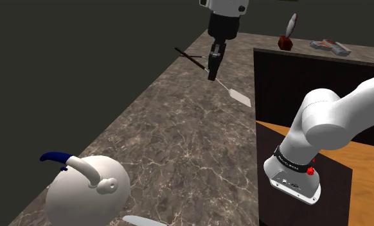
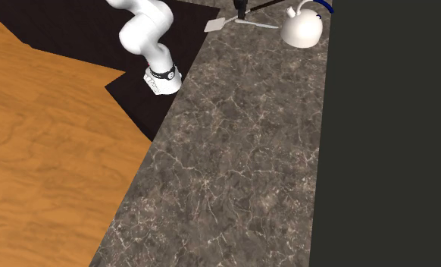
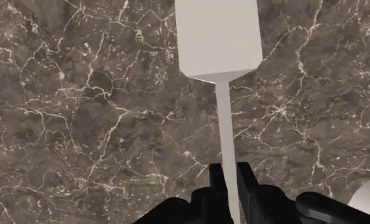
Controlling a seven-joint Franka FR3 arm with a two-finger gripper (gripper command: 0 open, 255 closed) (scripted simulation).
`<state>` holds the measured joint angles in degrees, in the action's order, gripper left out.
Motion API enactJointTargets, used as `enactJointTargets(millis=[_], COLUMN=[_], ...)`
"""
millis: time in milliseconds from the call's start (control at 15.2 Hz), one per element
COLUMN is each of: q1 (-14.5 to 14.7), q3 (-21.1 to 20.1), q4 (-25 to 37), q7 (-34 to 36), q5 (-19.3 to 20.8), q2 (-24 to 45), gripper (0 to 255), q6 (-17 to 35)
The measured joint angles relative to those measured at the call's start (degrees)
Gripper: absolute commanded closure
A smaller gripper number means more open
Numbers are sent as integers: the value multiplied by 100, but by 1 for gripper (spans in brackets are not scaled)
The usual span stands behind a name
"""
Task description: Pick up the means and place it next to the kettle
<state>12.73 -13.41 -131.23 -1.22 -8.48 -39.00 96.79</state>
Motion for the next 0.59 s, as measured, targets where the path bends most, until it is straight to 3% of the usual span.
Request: enactJointTargets(millis=[594], q1=[327], q3=[-1096], q4=[421], q7=[1256], q5=[-501], q2=[239], gripper=[255], q6=[-20])
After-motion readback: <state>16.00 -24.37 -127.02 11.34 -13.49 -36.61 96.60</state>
